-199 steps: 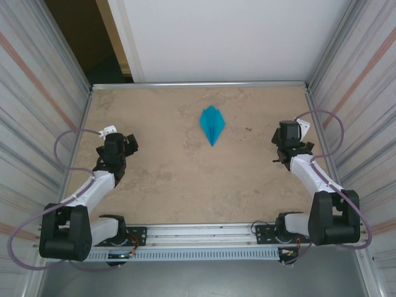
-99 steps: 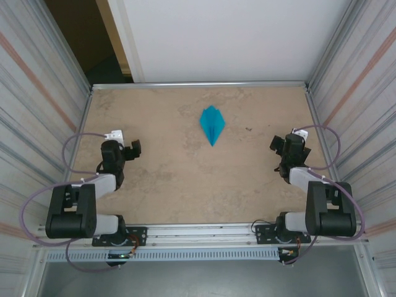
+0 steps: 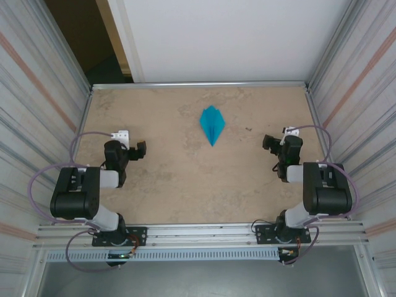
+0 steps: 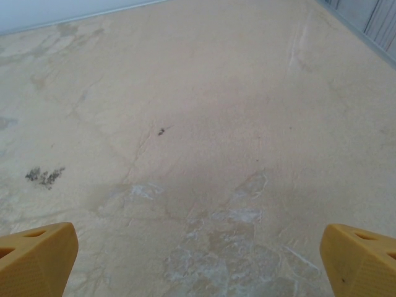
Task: Fold a paper plane with a square sheet of paper (pick it up from the middle)
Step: Reset both arms
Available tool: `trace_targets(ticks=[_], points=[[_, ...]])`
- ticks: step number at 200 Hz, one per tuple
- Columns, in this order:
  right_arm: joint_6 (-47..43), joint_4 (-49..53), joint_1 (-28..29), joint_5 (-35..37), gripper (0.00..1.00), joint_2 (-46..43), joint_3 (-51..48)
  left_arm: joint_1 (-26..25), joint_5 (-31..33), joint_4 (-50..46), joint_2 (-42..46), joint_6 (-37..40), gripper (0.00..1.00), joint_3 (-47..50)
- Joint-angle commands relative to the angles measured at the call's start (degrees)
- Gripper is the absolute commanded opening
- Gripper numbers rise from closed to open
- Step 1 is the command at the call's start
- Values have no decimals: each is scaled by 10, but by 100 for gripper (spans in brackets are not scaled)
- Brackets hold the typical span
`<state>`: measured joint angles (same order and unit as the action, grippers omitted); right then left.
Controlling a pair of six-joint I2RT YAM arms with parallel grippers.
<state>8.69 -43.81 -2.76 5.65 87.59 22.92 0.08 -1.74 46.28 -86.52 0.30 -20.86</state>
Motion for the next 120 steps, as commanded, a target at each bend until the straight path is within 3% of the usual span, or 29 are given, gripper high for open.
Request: trace_targets(ticks=[1,54,120], points=[[-28,-36,18,20,99,6,-4,5,-6,9,1,16,99,-15],[-27,-32,17,16,99,7,-2,-24,44,-1,-1,36,99,-22],[-27,-32,17,16,99,6,-2,-17,23,-8,-2,34,99,-27]])
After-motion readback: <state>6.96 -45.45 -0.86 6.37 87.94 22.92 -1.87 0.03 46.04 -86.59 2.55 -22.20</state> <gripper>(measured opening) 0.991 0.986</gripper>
